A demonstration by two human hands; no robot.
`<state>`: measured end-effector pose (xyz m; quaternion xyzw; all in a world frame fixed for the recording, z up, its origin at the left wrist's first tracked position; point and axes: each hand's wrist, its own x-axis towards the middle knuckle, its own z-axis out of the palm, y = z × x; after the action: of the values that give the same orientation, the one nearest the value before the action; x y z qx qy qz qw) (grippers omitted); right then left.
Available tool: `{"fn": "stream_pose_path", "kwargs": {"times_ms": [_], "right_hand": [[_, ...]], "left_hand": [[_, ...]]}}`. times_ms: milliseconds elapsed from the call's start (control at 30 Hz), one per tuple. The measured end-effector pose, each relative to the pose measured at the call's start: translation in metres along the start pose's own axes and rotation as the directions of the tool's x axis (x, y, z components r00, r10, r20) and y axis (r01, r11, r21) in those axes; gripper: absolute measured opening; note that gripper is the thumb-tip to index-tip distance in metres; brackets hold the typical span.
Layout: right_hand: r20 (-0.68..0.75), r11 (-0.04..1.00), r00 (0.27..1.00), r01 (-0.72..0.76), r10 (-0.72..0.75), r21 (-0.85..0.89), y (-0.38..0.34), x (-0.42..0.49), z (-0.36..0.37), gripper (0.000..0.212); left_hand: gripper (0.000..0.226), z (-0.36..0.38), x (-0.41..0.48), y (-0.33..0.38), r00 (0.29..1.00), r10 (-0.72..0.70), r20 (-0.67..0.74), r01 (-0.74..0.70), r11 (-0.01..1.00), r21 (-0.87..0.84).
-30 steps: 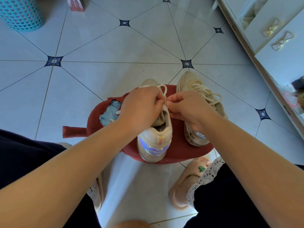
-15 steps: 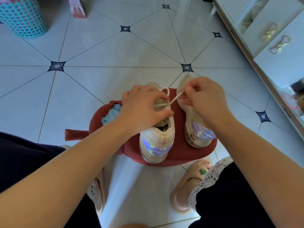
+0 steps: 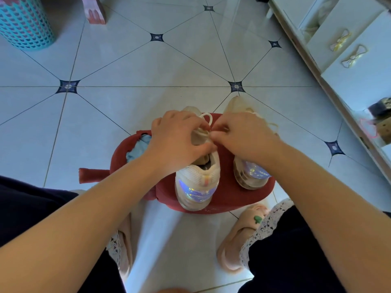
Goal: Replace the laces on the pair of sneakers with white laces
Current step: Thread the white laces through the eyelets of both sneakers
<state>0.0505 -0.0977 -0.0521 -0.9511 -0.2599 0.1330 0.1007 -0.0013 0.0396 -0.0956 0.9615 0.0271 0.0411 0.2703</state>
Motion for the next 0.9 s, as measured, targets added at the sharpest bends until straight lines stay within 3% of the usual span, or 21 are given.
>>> {"fn": "stream_pose_path", "kwargs": {"times_ms": [133, 200, 267, 300, 367, 433, 533, 600, 767, 833, 900], "right_hand": [[0.054, 0.999, 0.998, -0.027, 0.029, -0.028, -0.001, 0.002, 0.0, 0.031], [-0.115, 0.979, 0.986, -0.1, 0.122, 0.179, 0.004, 0.002, -0.019, 0.026], [-0.307, 0.883, 0.914, -0.102, 0.265, 0.458, 0.012, 0.002, -0.042, 0.027], [-0.348, 0.811, 0.882, -0.061, 0.317, 0.581, 0.015, 0.001, -0.05, 0.026], [-0.297, 0.708, 0.89, -0.041, 0.347, 0.705, 0.018, 0.001, -0.053, 0.024], [-0.208, 0.763, 0.93, -0.106, 0.304, 0.638, 0.016, 0.003, -0.034, 0.024], [-0.153, 0.963, 0.984, -0.053, 0.096, 0.263, 0.006, 0.004, 0.0, 0.037], [-0.098, 0.983, 0.994, -0.032, 0.051, 0.181, 0.001, 0.005, 0.012, 0.044], [-0.034, 0.993, 0.999, -0.015, 0.019, 0.114, -0.002, 0.008, 0.012, 0.038], [-0.06, 0.977, 0.997, -0.04, 0.054, 0.209, -0.001, 0.007, -0.001, 0.036], [-0.154, 0.907, 0.975, -0.086, 0.163, 0.411, 0.004, 0.007, -0.018, 0.032]], "left_hand": [[0.037, 0.0, -0.002, -0.002, 1.0, 0.007, 0.001, -0.007, 1.0, -0.012], [0.033, -0.001, -0.002, -0.003, 1.0, 0.001, -0.012, -0.001, 1.0, -0.022], [0.031, -0.002, -0.002, -0.004, 1.0, -0.02, -0.005, 0.02, 0.999, -0.034], [0.031, -0.002, -0.002, -0.004, 1.0, -0.031, 0.002, 0.031, 0.999, -0.044], [0.032, -0.001, -0.002, -0.003, 0.999, -0.042, 0.014, 0.043, 0.997, -0.066], [0.035, 0.001, -0.002, -0.003, 0.999, -0.042, 0.016, 0.043, 0.997, -0.068], [0.042, 0.002, -0.003, -0.001, 0.999, -0.044, -0.007, 0.043, 0.997, -0.062], [0.048, 0.002, -0.003, -0.001, 0.999, -0.044, -0.016, 0.043, 0.998, -0.053], [0.057, 0.004, -0.003, -0.002, 0.998, -0.056, 0.006, 0.056, 0.998, -0.032], [0.053, 0.003, -0.003, -0.005, 0.998, -0.058, 0.0, 0.058, 0.998, -0.025], [0.049, 0.003, -0.004, -0.007, 0.997, -0.08, -0.005, 0.079, 0.996, -0.044]]}}
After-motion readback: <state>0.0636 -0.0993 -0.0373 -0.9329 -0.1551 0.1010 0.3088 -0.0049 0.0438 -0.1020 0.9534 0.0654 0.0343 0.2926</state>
